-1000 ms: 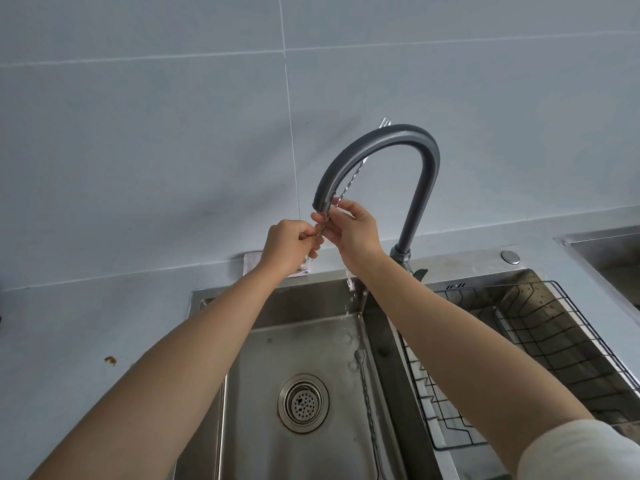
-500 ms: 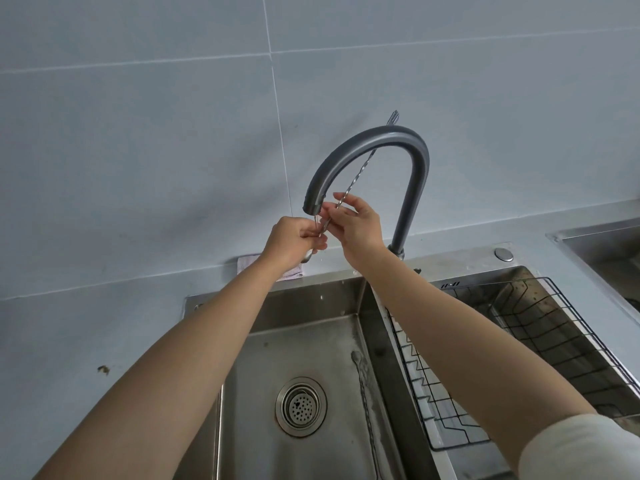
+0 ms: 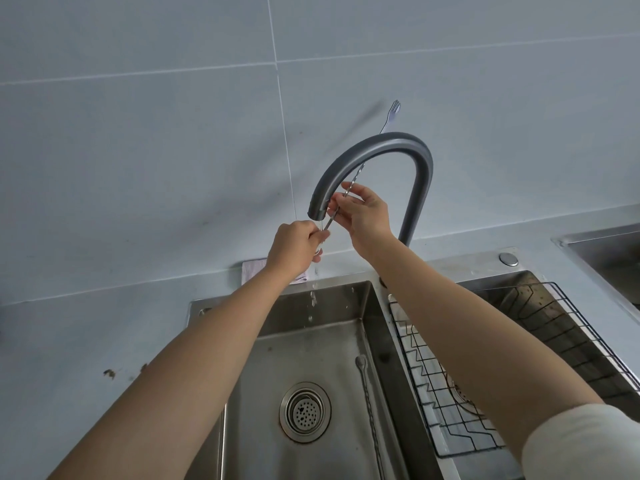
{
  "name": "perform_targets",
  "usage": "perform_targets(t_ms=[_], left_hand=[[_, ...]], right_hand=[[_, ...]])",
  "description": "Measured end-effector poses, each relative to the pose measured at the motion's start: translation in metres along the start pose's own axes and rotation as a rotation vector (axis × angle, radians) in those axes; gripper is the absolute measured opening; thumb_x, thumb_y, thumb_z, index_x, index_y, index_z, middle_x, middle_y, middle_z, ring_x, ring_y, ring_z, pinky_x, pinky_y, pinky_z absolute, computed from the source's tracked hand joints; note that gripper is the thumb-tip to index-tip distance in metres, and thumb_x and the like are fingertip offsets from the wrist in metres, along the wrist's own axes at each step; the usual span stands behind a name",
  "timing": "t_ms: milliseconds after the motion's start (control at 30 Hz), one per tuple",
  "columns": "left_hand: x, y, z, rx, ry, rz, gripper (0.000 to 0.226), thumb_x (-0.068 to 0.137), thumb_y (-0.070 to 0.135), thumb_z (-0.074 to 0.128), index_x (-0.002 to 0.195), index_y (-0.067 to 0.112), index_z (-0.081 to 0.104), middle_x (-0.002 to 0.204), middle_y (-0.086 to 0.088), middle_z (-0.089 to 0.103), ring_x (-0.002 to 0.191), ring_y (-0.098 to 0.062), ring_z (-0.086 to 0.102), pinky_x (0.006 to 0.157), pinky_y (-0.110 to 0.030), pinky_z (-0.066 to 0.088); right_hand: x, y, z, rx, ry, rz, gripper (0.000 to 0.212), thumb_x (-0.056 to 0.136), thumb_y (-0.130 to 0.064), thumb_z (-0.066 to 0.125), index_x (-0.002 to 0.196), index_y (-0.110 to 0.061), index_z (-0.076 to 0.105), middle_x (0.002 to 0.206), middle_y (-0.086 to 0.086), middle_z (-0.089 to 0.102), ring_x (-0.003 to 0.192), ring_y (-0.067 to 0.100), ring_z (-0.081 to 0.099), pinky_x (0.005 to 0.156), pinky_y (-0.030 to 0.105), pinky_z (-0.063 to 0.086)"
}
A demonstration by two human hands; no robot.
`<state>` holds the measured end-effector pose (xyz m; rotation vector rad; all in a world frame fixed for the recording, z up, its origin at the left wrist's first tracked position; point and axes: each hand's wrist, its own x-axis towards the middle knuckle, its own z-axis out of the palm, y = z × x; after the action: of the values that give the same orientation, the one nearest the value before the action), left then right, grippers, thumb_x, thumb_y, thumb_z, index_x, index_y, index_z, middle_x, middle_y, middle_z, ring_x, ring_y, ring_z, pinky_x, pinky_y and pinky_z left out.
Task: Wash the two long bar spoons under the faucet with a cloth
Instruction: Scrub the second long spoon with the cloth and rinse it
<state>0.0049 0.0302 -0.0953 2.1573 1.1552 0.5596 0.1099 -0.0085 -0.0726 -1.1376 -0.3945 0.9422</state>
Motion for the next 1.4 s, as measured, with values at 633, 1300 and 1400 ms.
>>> perform_targets(t_ms=[633,1300,1400], left_hand=[[-0.010,-0.019,-0.009,-0.179,-0.151,-0.083,0.018,0.089,0.006,0.058,0.099,-0.007,0.066,0.099,-0.026,0.070,0.075,-0.031,0.069,0.078,-0.033,0.055],[-0.006,-0.007,-0.006,-0.357,-0.139,-0.161,0.022,0.089,0.010,0.058,0.103,-0.007,0.063,0.086,-0.013,0.064,0.056,-0.015,0.061,0.062,-0.021,0.052],[-0.011,-0.007,-0.006,-0.318,-0.218,-0.150,0.022,0.092,0.007,0.052,0.108,-0.006,0.060,0.093,-0.017,0.065,0.063,-0.020,0.062,0.067,-0.023,0.053]], right_hand=[[-0.001,0.001,-0.001,0.017,-0.026,-0.019,0.019,0.092,0.003,0.048,0.107,-0.008,0.053,0.076,0.004,0.063,0.065,0.011,0.063,0.074,0.022,0.056],[-0.001,0.003,-0.003,0.015,-0.063,-0.032,0.025,0.097,0.002,0.038,0.118,-0.008,0.047,0.079,0.006,0.061,0.070,0.015,0.063,0.074,0.025,0.057],[-0.004,0.009,-0.004,-0.031,-0.079,-0.013,0.026,0.098,-0.002,0.037,0.122,-0.009,0.046,0.082,0.007,0.062,0.072,0.018,0.063,0.069,0.025,0.057]])
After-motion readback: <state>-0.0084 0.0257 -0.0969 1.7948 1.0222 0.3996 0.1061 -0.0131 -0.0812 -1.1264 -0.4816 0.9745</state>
